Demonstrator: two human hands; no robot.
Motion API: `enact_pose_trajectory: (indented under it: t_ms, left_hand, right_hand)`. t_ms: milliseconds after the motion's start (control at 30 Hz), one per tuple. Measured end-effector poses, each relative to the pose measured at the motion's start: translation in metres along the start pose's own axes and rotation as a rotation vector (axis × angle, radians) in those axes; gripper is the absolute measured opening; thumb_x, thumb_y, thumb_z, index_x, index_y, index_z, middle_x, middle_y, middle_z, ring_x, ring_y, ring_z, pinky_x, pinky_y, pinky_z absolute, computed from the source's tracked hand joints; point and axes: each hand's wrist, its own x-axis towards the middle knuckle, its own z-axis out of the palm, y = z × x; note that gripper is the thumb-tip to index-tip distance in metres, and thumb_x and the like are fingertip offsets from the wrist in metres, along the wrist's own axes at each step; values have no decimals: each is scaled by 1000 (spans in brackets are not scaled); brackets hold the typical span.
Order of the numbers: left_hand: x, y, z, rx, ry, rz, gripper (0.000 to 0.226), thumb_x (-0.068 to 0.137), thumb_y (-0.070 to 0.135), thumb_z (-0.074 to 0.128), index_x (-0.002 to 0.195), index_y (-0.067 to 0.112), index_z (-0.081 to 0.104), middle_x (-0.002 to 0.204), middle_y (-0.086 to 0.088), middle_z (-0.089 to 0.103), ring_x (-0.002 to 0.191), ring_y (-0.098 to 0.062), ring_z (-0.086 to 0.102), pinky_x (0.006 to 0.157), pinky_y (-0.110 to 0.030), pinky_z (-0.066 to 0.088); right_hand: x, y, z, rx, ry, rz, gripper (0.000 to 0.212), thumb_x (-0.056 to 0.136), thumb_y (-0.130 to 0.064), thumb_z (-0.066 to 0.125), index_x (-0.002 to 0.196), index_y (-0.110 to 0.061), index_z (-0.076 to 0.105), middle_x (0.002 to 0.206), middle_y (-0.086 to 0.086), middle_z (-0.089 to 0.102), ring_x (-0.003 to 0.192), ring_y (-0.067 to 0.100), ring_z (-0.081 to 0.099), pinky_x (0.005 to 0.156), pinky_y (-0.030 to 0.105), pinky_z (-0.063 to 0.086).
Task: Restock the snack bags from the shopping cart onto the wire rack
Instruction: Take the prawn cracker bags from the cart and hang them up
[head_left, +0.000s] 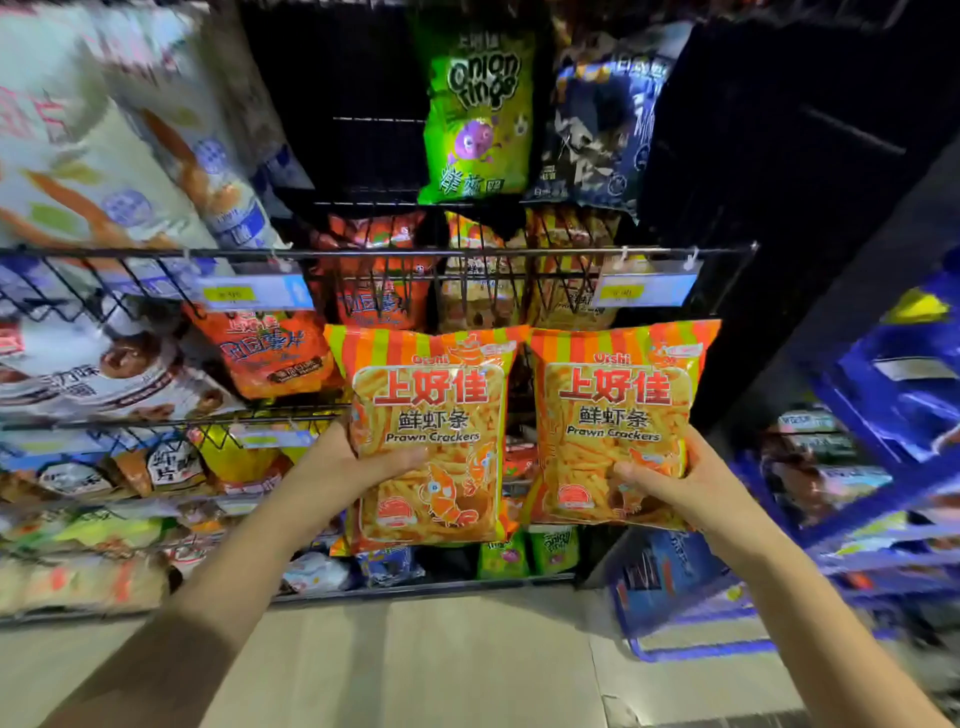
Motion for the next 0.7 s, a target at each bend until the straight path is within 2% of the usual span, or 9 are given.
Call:
enact_pose_trajectory:
  t_ms: [67, 133, 267, 367, 433, 500, 533, 600, 700]
  left_hand:
    - [15, -14, 3, 3, 36, -7, 106, 32, 69, 96, 125, 27, 65, 109, 7, 79, 100, -15, 77, 95, -45, 57]
    - [30, -25, 6, 6, 54, -7, 111, 24, 74, 94, 123, 32, 66, 110, 8, 79, 101, -17, 76, 96, -48, 57]
    - [49, -32, 16, -17, 34, 45, 86, 34, 68, 96, 111, 36, 73, 111, 7, 79, 103, -17, 76, 97, -46, 55]
    - [59, -34, 23, -44, 18, 85, 90, 37, 64, 96, 116, 29, 72, 110, 3, 80, 100, -16, 77, 80, -31, 63]
    - [63, -35, 24, -63, 12, 97, 86, 44, 55, 98, 120, 24, 71, 110, 2, 80, 100, -17, 77, 71, -21, 61]
    - [69, -34, 23, -52, 15, 103, 86, 52, 52, 97, 127, 22, 68, 114, 2, 79, 105, -18, 76, 73, -20, 61]
    - [72, -34, 22, -33, 19, 111, 89, 52, 56, 96, 129, 23, 67, 117, 3, 78, 107, -18, 75, 77, -21, 61]
    - [76, -32, 21, -29, 20, 139, 99, 44, 68, 94, 130, 27, 67, 120, 3, 77, 109, -18, 74, 83, -24, 61]
    - [80, -30, 20, -81, 29, 171, 104, 38, 71, 94, 131, 32, 66, 123, 4, 75, 110, -18, 74, 85, -30, 62]
  right_hand:
    - [16, 17, -2, -12, -10, -5, 86, 61, -49, 96, 134, -34, 54, 121, -7, 74, 109, 17, 73, 101, 51, 55]
    - [33, 31, -4, -19, -19, -11, 77, 67, -43, 92, 134, -34, 54, 120, -10, 74, 107, 15, 73, 100, 49, 55]
    - [59, 47, -5, 22, 3, -39, 68, 72, -37, 86, 133, -30, 57, 120, -7, 75, 107, 17, 74, 98, 47, 56]
    - [75, 54, -9, 56, 11, -49, 67, 73, -36, 84, 134, -28, 57, 120, -5, 75, 108, 20, 74, 97, 48, 56]
    - [83, 53, -10, 65, -8, -52, 69, 74, -38, 84, 136, -27, 56, 123, -4, 74, 109, 22, 73, 97, 49, 56]
    - [88, 49, -12, 68, -16, -61, 66, 76, -37, 82, 136, -26, 56, 122, -3, 74, 109, 22, 74, 95, 48, 57]
    - [90, 47, -12, 72, -14, -65, 64, 77, -36, 80, 136, -25, 57, 121, -3, 75, 108, 22, 74, 93, 47, 58]
    - [95, 40, -13, 81, -5, -65, 60, 78, -35, 77, 133, -21, 59, 119, 0, 76, 106, 24, 75, 88, 47, 61]
    - [103, 29, -19, 100, -20, -43, 50, 81, -35, 73, 126, -14, 65, 112, 6, 78, 98, 26, 77, 76, 40, 65]
